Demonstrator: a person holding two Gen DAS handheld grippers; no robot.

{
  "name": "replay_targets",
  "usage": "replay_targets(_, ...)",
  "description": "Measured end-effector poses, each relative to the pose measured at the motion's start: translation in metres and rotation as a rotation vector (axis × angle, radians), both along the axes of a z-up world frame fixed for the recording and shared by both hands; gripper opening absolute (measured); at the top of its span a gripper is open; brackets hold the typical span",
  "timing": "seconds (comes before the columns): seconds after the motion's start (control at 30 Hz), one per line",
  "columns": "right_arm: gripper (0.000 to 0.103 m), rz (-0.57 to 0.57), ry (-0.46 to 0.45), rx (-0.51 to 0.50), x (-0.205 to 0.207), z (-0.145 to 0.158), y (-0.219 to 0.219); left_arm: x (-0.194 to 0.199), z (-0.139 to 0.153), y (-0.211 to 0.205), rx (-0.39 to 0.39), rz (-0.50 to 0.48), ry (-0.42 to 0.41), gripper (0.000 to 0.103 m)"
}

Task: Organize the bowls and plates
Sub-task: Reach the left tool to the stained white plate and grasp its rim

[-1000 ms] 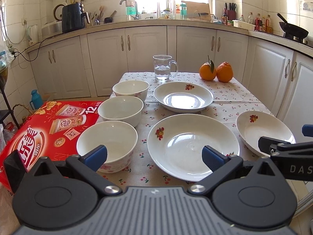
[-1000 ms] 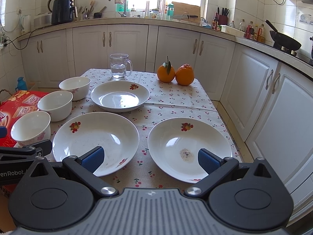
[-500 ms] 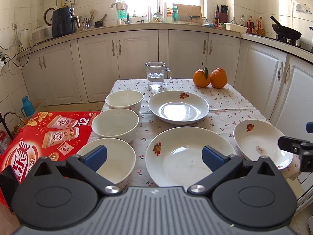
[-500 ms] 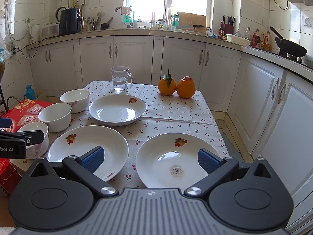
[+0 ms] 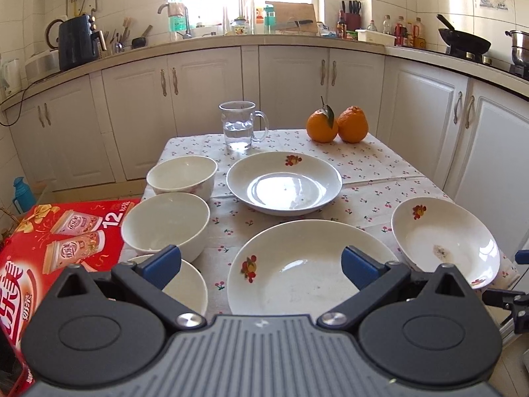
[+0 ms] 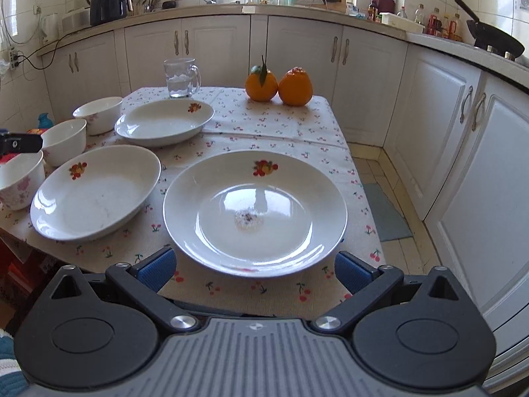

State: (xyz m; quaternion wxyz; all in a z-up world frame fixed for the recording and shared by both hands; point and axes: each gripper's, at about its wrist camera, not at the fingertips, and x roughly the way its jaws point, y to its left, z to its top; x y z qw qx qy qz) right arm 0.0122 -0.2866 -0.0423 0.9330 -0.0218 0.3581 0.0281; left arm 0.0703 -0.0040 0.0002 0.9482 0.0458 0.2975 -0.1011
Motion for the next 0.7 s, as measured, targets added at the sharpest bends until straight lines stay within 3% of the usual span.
replay_targets(0.17,0.103,0.03,0.037,0.019,0.008,-0.018,-0.004,0.017,-0.003,-0.013,-0.021,-0.058,0.041,0.102)
replay_targets(0.5,0.103,0.054,0.103,0.039,0.035,-0.041,-0.015,0.054,-0.013,-0.053,0.028,-0.17,0.103,0.102)
replay_targets(0.7,0.103,0.105,0.084,0.034,0.039,-0.043,-0.02,0.075,-0.017,-0.083,0.085,-0.255,0.136,0.102)
